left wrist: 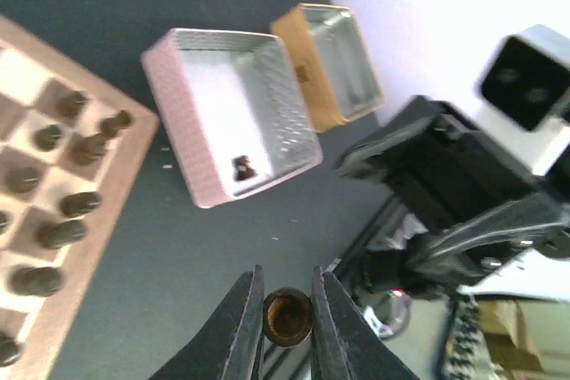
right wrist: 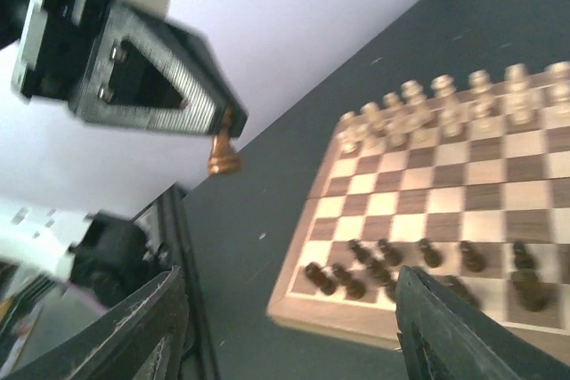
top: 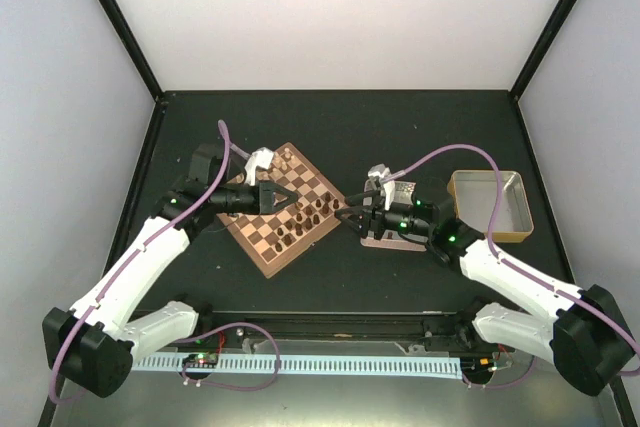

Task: Set up the chess pieces on the board
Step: Place the chess piece on the chessboard.

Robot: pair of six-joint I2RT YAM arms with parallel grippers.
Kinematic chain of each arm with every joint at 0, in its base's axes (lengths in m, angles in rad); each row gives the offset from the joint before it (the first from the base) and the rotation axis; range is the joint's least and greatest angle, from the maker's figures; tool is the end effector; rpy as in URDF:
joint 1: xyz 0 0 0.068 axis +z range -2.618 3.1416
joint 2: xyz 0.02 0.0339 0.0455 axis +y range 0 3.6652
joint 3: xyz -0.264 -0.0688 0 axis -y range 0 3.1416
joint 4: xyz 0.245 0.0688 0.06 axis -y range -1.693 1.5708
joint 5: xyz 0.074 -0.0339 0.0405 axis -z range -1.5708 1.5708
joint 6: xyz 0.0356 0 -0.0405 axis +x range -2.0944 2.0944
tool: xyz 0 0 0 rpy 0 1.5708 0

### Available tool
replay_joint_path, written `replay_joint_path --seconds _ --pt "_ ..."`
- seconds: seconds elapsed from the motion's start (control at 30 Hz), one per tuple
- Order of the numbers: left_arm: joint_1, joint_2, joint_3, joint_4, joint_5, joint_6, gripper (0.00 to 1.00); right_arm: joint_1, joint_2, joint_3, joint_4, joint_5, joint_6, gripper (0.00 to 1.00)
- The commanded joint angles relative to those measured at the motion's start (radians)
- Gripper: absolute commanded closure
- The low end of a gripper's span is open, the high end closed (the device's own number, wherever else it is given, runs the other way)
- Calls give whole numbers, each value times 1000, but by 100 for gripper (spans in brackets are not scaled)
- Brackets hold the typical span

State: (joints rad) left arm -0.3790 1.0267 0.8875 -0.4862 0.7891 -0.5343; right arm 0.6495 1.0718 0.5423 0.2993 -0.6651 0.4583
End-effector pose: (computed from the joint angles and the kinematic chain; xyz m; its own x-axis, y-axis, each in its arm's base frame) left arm 0.1900 -0.1029 0.3068 -0.8730 -0.0385 -0.4862 0.4074 0.4904 -0.7704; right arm 0.1737 0.1595 0.2501 -0.5852 -0.0073 -0.8108 -0.7755 0.2971 0.5570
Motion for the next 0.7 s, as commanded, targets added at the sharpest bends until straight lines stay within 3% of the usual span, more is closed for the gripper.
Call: replay_joint_path --seconds 0.0,0.1,0.17,0.4,0.67 --pt "11 -39 -8 -136 -300 38 98 -1 -57 -16 -27 276 32 35" --pt "0 -88 -63 -185 -634 46 98 -1 -71 -25 -45 345 28 35" --pt "-6 -107 -114 -180 -750 34 99 -1 -69 -27 -49 363 31 35" --pt "-97 -83 -225 -152 -923 -56 98 -1 -44 -21 -60 410 41 35" --pt "-139 3 -322 7 -873 -60 98 -1 -29 -16 -79 443 38 35"
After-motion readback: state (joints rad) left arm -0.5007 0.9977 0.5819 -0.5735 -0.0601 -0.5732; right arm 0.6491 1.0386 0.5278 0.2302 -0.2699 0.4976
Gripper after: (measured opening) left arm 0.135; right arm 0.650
